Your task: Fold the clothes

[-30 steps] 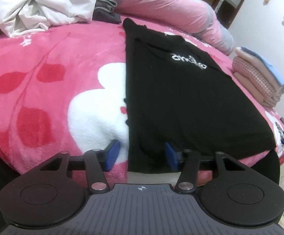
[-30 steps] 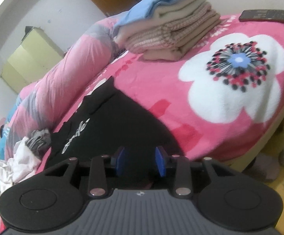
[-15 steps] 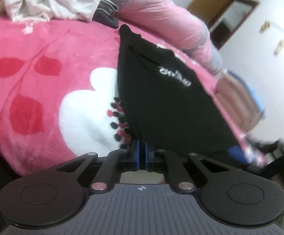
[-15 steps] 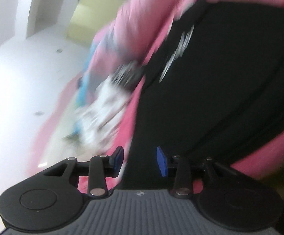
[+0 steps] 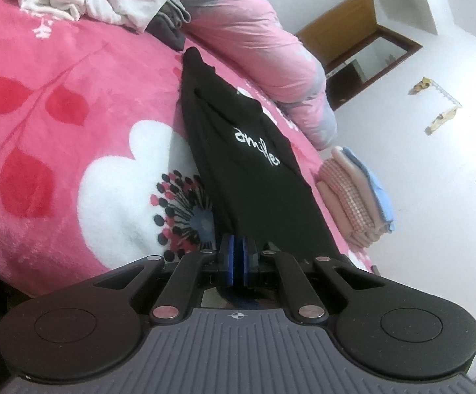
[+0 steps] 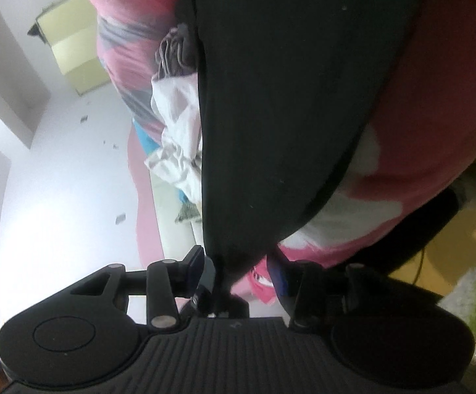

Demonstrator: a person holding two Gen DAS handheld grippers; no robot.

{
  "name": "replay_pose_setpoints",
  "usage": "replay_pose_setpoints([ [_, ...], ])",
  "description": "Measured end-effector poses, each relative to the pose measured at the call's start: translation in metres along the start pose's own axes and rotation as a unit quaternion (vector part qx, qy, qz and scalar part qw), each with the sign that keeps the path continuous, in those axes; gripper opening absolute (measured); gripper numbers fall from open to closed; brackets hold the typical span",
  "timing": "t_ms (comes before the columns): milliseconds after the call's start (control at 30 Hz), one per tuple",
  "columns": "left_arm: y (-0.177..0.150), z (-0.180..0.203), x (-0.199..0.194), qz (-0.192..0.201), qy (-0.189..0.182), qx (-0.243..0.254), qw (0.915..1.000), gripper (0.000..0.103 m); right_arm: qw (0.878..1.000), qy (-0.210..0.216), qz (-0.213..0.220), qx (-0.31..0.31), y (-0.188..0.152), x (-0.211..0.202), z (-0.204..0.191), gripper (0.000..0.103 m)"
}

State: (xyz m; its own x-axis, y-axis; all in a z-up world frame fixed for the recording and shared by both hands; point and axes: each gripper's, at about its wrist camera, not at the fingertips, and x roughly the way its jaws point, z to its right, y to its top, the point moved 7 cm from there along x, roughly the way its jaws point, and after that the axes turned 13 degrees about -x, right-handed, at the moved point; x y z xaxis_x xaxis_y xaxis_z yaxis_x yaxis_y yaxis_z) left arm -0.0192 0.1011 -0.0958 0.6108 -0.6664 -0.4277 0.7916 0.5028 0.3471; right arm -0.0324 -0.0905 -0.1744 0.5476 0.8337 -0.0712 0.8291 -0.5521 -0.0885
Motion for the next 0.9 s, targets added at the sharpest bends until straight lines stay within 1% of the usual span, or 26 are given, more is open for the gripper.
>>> replay_pose_setpoints([
  [33, 0.0, -0.003, 0.001, -0.002, -0.005, -0.005, 1.0, 0.003, 1.0, -0.003, 0.003, -0.003, 0.0, 0.001, 0.0, 0.038],
  [100, -0.001, -0.008, 0.001, -0.008, -0.016, -0.014, 0.9997, 0.004, 1.0, -0.008, 0.008, -0.008, 0.0, 0.002, 0.001, 0.019],
  [133, -0.001, -0.011, 0.002, -0.012, -0.018, -0.019, 0.9996, 0.006, 1.0, -0.01, 0.01, -0.011, 0.0, 0.002, 0.001, 0.015],
  [167, 0.0, -0.014, 0.003, -0.017, -0.017, -0.024, 0.9994, 0.015, 1.0, -0.013, 0.013, -0.014, 0.0, 0.003, 0.002, 0.007],
  [233, 0.0, -0.02, 0.005, -0.027, -0.014, -0.033, 0.999, 0.027, 0.999, -0.018, 0.018, -0.019, 0.0, 0.004, 0.002, 0.002],
  [300, 0.003, -0.027, 0.007, -0.034, -0.018, -0.051, 0.998, 0.029, 0.999, -0.023, 0.023, -0.025, 0.0, 0.005, 0.003, 0.001],
  [367, 0.007, -0.034, 0.01, -0.042, -0.028, -0.076, 0.9958, 0.036, 0.999, -0.028, 0.028, -0.03, 0.0, 0.006, 0.004, 0.001],
  [433, 0.012, -0.04, 0.015, -0.052, -0.047, -0.112, 0.9912, 0.039, 0.999, -0.028, 0.028, -0.033, 0.001, 0.005, 0.003, 0.001],
  [500, 0.018, -0.045, 0.022, -0.062, -0.057, -0.136, 0.9871, 0.041, 0.998, -0.028, 0.029, -0.037, 0.001, 0.004, 0.002, 0.001],
  [633, 0.023, -0.048, 0.038, -0.079, -0.056, -0.143, 0.985, 0.045, 0.998, -0.027, 0.031, -0.045, 0.001, 0.001, -0.001, 0.001],
  [733, 0.024, -0.045, 0.051, -0.097, -0.063, -0.148, 0.9823, 0.048, 0.998, -0.021, 0.032, -0.053, 0.001, -0.004, -0.005, 0.001],
  [900, 0.024, -0.038, 0.062, -0.112, -0.065, -0.148, 0.9804, 0.05, 0.998, 0.0, 0.046, -0.053, 0.004, -0.013, -0.01, 0.001],
])
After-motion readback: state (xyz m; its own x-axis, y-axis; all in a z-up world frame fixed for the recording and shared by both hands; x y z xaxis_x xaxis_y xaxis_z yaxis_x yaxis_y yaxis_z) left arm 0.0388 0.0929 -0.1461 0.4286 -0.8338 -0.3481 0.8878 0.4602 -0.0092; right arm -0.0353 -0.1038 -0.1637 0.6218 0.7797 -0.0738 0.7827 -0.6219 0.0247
